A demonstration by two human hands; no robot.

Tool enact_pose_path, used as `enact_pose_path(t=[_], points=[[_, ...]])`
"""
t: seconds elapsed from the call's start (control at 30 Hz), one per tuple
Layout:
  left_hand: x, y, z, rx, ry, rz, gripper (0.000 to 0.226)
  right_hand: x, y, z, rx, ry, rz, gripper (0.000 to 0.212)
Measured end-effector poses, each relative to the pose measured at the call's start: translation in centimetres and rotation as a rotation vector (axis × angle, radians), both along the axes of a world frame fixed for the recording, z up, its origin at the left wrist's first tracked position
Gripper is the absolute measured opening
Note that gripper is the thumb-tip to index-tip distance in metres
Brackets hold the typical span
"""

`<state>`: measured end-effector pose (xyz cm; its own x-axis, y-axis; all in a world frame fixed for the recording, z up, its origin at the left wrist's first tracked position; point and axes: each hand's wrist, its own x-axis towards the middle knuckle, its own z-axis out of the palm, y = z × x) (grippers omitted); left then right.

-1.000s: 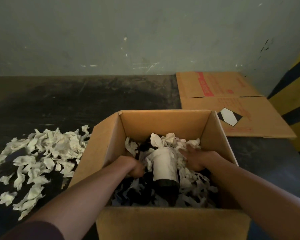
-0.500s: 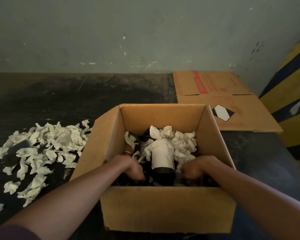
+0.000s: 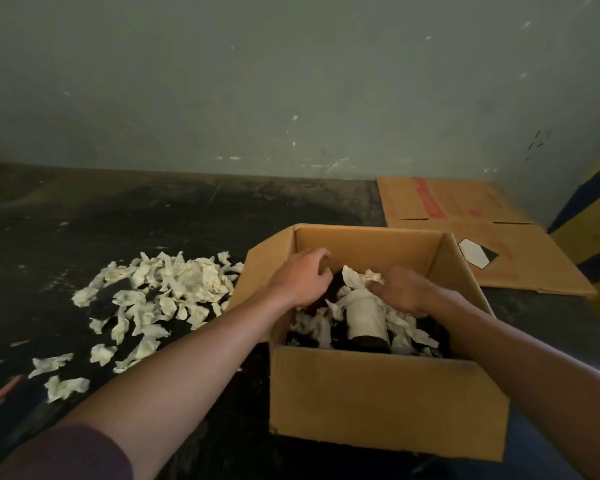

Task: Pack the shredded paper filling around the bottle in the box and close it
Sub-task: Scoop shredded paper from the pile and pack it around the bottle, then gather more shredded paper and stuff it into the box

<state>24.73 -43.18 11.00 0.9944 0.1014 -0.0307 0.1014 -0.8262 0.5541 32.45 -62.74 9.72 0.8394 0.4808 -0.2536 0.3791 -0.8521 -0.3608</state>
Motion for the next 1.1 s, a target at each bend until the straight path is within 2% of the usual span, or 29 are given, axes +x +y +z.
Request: enact_pose_path(t=[0.1, 0.2, 0.43, 0.67, 0.9, 1.1], points=[[-2.9, 2.5, 1.2, 0.004, -0.131, 0.046, 0.046, -2.3, 2.9, 0.8, 0.060, -0.068, -0.005, 0.058], [-6.8, 6.6, 0.6, 0.029, -0.140, 0.114, 0.048, -5.4, 6.8, 1.5, 0.079, -0.090, 0.018, 0.060], [-17.8, 17.1, -2.4, 0.070, -0.055, 0.306, 0.057, -13.9, 16.8, 1.1, 0.122, -0.149, 0.117, 0.061], [-28.9, 25.7, -8.3, 0.021, 0.089, 0.448, 0.068, -24.2, 24.8, -3.7, 0.257, -0.258, 0.257, 0.065], [-35.5, 29.7, -14.7, -0.085, 0.301, 0.535, 0.088, -29.3, 26.7, -11.0, 0.082, -0.080, 0.212, 0.080], [-37.1, 30.9, -19.3, -0.007, 0.408, 0.587, 0.106, -28.8, 25.8, -16.2, 0.013, 0.109, -0.075, 0.102]])
